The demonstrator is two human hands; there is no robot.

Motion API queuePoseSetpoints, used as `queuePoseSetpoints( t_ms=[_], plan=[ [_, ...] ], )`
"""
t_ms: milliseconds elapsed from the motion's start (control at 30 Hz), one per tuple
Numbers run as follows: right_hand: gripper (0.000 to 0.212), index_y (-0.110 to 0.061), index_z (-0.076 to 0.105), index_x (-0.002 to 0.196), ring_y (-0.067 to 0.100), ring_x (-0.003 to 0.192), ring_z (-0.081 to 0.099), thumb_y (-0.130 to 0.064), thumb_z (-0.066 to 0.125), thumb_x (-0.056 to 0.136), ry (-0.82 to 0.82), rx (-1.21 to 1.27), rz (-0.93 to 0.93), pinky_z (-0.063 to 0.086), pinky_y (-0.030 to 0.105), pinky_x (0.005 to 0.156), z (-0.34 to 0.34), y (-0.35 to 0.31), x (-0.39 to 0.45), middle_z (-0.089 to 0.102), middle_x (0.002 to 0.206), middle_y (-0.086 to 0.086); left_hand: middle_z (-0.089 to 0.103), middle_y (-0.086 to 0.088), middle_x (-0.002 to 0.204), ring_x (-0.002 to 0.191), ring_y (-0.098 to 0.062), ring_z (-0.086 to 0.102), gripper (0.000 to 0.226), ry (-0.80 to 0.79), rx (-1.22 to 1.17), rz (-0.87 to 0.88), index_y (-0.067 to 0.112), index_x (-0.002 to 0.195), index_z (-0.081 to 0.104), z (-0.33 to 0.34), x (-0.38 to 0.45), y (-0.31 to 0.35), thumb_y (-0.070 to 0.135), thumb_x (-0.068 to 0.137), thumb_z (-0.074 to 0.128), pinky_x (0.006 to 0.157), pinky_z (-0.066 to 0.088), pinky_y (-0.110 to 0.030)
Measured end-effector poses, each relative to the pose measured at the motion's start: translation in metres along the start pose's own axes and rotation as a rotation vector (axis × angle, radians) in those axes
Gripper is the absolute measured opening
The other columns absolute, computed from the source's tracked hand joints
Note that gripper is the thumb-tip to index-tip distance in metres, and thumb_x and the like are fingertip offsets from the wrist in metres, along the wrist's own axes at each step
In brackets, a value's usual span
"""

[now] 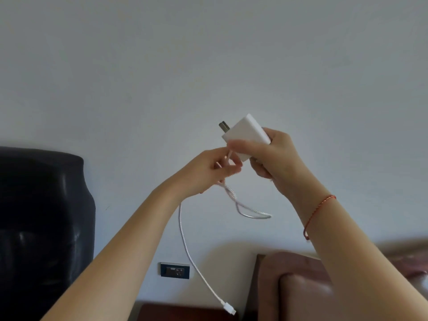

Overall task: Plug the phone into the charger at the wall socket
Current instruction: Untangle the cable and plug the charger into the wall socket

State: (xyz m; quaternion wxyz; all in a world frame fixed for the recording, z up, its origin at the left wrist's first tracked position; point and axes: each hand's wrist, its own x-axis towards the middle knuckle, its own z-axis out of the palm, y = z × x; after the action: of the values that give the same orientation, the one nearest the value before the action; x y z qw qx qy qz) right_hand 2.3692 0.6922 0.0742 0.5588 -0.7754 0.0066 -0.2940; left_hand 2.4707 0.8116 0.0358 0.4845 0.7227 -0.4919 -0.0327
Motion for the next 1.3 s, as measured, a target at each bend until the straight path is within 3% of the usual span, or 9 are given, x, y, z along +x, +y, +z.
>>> queuePoseSetpoints(
  t_ms=[133, 267, 367, 500, 833, 967, 1033, 1167, 1300],
  plan=[
    [0.031, -0.014, 0.049, 0.057, 0.009, 0.027, 0.029, -0.016, 0.079, 0.064, 0.215, -0.019, -0.079, 0.02, 0.013, 0.032, -0.006, -0.009, 0.006, 0.039, 0.032, -0.013, 0.059, 0.013, 0.073, 0.053, 0.007, 0.048, 0.007, -0.084, 0.082, -0.042, 0.027, 0.088, 0.068, 0.002, -0.015, -0.031, 0.025, 0.084, 0.063, 0.051, 0.035, -0.003],
    [0.03, -0.016, 0.049, 0.054, 0.009, 0.027, 0.028, -0.015, 0.077, 0.065, 0.344, 0.056, -0.125, 0.02, 0.013, 0.033, -0.022, -0.019, 0.011, 0.039, 0.032, -0.013, 0.071, -0.007, 0.085, 0.072, -0.011, 0.051, 0.01, -0.179, 0.17, -0.207, 0.028, 0.074, 0.07, 0.002, -0.035, -0.076, 0.028, 0.083, 0.065, 0.07, 0.038, -0.023],
    [0.028, -0.012, 0.049, 0.06, 0.01, 0.03, 0.026, -0.015, 0.077, 0.066, 0.364, 0.098, -0.145, 0.02, 0.015, 0.035, -0.029, -0.024, 0.012, 0.038, 0.039, -0.012, 0.062, 0.002, 0.067, 0.063, -0.01, 0.049, 0.017, -0.138, 0.215, -0.376, 0.024, 0.063, 0.066, -0.001, -0.044, -0.106, 0.025, 0.08, 0.067, 0.061, 0.037, -0.021],
    [0.03, -0.013, 0.047, 0.062, 0.011, 0.032, 0.025, -0.017, 0.076, 0.066, 0.427, 0.162, -0.174, 0.018, 0.016, 0.037, -0.037, -0.033, 0.011, 0.037, 0.053, -0.001, 0.059, 0.004, 0.067, 0.065, -0.01, 0.052, 0.019, -0.032, 0.279, -0.472, 0.021, 0.061, 0.06, -0.004, -0.051, -0.133, 0.017, 0.074, 0.073, 0.058, 0.036, -0.019],
    [0.027, -0.007, 0.05, 0.075, 0.011, 0.032, 0.024, -0.018, 0.075, 0.07, 0.326, 0.236, -0.119, 0.017, 0.019, 0.037, -0.025, -0.035, 0.014, 0.04, 0.058, 0.0, 0.047, 0.0, 0.065, 0.058, -0.017, 0.044, 0.027, 0.301, 0.202, -0.382, 0.018, 0.074, 0.04, 0.006, -0.019, -0.115, 0.009, 0.076, 0.066, 0.051, 0.033, -0.023],
    [0.026, -0.009, 0.049, 0.073, 0.011, 0.031, 0.023, -0.017, 0.074, 0.071, 0.308, 0.223, -0.097, 0.018, 0.016, 0.036, -0.025, -0.035, 0.014, 0.039, 0.058, 0.0, 0.051, -0.01, 0.07, 0.033, -0.01, 0.047, 0.034, 0.466, -0.002, -0.291, 0.021, 0.101, 0.037, 0.0, -0.007, -0.09, 0.004, 0.082, 0.059, 0.035, 0.038, -0.017],
    [0.026, -0.009, 0.049, 0.072, 0.011, 0.031, 0.024, -0.018, 0.074, 0.071, 0.306, 0.213, -0.086, 0.018, 0.016, 0.035, -0.026, -0.035, 0.014, 0.039, 0.06, 0.001, 0.054, -0.011, 0.074, 0.032, -0.009, 0.055, 0.029, 0.524, -0.182, -0.271, 0.018, 0.104, 0.042, -0.005, -0.004, -0.076, 0.0, 0.084, 0.054, 0.035, 0.043, -0.018],
    [0.027, -0.004, 0.057, 0.089, 0.01, 0.03, 0.024, -0.018, 0.073, 0.072, 0.277, 0.204, -0.057, 0.018, 0.015, 0.035, -0.031, -0.034, 0.012, 0.038, 0.065, 0.005, 0.049, -0.012, 0.089, 0.072, -0.021, 0.069, 0.031, 0.441, -0.705, -0.35, 0.008, 0.115, 0.046, -0.015, 0.003, -0.051, -0.004, 0.086, 0.047, 0.052, 0.058, -0.03],
    [0.047, 0.014, 0.053, 0.103, 0.009, 0.031, 0.023, -0.019, 0.071, 0.075, 0.233, 0.213, -0.038, 0.018, 0.015, 0.034, -0.036, -0.032, 0.008, 0.04, 0.085, 0.014, 0.049, -0.012, 0.091, 0.107, -0.037, 0.055, 0.046, 0.276, -1.112, -0.289, -0.005, 0.119, 0.045, -0.032, -0.003, -0.052, -0.013, 0.074, 0.04, 0.076, 0.052, -0.048]
  ],
)
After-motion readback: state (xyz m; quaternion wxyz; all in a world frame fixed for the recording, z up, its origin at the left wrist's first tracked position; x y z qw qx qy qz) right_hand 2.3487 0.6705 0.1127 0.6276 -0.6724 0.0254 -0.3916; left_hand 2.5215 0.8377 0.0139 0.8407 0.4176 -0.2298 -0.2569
